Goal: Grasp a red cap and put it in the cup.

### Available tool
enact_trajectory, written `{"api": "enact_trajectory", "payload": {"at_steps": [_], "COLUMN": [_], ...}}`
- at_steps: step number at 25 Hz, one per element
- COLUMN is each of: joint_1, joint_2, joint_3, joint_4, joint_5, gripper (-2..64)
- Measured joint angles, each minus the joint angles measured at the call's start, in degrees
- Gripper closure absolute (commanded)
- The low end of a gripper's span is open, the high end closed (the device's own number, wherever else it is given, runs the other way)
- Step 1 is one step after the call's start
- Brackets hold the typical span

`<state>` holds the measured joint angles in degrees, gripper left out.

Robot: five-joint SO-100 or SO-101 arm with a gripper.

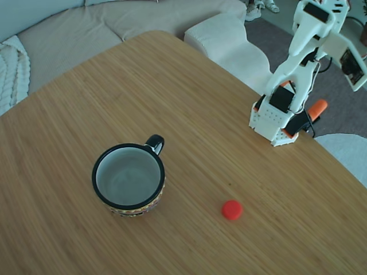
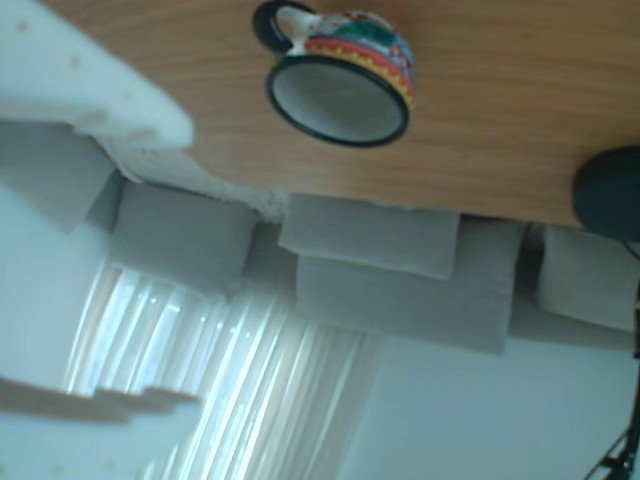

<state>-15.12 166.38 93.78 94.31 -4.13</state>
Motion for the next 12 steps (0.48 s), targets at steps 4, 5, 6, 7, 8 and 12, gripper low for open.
{"api": "enact_trajectory", "payload": {"at_steps": [4,5,6,7,8,12], "joint_1": [0.4,0.4,0.4,0.4,0.4,0.4], "joint_2": [-2.5,-2.5,-2.6,-2.6,-2.6,-2.6], "joint_3": [1.2,1.2,1.2,1.2,1.2,1.2], "joint_4": [-0.1,-0.1,-0.1,-0.1,-0.1,-0.1], "joint_5": [-0.5,-0.3,-0.6,-0.4,-0.4,-0.4], "gripper": [47.7,47.7,47.7,47.7,47.7,47.6]}}
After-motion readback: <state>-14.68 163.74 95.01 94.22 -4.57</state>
